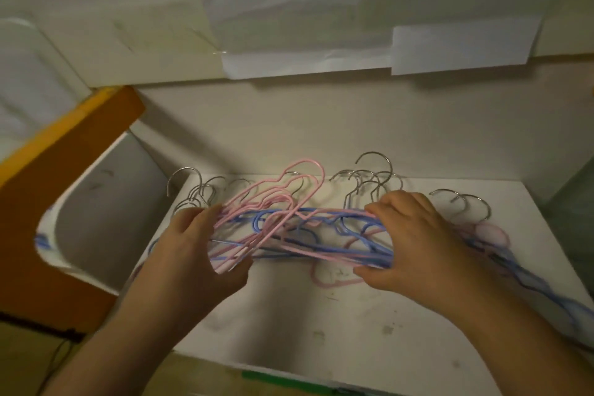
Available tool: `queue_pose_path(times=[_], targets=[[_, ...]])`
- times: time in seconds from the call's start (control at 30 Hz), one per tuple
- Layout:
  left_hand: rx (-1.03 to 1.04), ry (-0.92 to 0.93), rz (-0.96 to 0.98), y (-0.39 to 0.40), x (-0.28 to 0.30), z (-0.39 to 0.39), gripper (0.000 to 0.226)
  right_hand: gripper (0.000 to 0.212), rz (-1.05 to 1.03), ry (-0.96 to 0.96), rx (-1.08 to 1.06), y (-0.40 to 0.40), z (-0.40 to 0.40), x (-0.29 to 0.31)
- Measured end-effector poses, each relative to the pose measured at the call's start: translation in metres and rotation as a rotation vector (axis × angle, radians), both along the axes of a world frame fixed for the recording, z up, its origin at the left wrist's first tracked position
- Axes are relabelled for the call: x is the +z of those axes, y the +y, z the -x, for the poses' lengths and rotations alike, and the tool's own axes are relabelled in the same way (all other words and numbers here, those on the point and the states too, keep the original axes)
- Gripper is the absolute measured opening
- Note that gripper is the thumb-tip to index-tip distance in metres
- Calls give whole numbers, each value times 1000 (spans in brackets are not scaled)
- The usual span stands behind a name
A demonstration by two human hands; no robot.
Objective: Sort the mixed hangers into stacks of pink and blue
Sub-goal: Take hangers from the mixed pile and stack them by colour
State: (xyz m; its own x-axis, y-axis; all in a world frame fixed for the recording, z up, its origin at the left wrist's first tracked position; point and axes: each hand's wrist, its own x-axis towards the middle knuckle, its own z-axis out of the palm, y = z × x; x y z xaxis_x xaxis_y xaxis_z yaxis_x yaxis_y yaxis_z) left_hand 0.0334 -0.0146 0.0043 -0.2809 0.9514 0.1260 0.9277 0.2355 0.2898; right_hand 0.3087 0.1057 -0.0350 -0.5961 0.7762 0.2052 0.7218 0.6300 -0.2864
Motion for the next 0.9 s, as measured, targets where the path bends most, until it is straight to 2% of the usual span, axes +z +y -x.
queue_pose_path(times=[0.23, 0.37, 0.5, 0.73, 0.9], targets=[[3, 49, -56, -59, 11, 19, 89, 76, -9, 54, -21, -54, 32, 12], [9, 18, -134, -114, 20, 30, 91, 85, -9, 6, 3, -98, 56, 25], [19, -35, -177, -183, 25, 59, 93, 85, 9, -41, 49, -155, 94, 36], [163, -37, -212, -314, 18, 132, 91, 87, 35, -84, 156, -260, 171, 47], [307, -7, -205, -388, 14, 184, 91, 90, 19, -86, 281, -306, 229, 53]])
